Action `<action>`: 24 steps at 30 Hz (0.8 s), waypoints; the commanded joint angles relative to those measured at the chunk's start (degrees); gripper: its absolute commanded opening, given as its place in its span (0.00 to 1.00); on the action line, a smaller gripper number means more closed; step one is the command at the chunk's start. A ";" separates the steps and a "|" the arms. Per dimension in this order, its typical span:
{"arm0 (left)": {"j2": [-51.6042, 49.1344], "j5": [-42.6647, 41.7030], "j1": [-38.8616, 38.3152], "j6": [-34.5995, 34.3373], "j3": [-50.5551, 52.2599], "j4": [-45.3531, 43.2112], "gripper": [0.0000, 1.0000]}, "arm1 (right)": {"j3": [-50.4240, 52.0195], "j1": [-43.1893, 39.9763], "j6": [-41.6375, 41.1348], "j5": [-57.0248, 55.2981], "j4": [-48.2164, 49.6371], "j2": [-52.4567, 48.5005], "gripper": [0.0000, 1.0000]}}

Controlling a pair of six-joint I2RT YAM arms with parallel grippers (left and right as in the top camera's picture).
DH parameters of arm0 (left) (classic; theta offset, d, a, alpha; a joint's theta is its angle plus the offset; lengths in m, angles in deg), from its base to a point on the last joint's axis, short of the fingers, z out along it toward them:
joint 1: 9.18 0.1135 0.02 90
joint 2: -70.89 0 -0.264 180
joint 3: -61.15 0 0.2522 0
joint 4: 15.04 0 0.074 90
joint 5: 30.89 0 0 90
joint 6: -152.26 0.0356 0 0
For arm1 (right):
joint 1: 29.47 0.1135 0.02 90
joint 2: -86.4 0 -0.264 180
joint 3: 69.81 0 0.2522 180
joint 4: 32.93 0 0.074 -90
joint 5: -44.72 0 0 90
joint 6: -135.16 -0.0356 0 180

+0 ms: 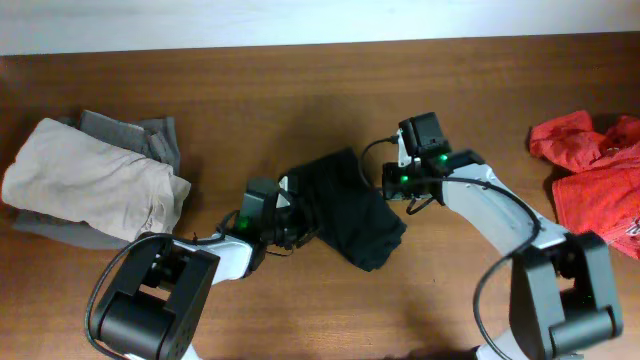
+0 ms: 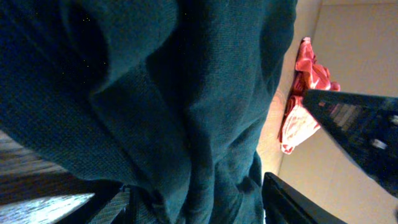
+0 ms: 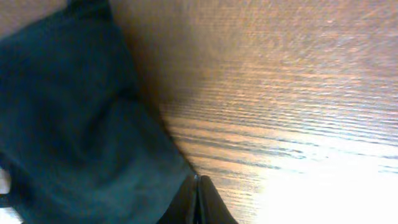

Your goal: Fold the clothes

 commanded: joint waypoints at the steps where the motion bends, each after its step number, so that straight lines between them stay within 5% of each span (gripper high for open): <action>1: -1.77 4.66 0.04 1.09 1.40 1.62 0.70 | -0.79 0.63 2.71 4.24 0.44 -4.48 0.04; 24: -4.39 6.97 -1.92 -0.85 -0.76 1.64 0.73 | 0.13 2.64 5.05 5.70 -4.46 -11.54 0.04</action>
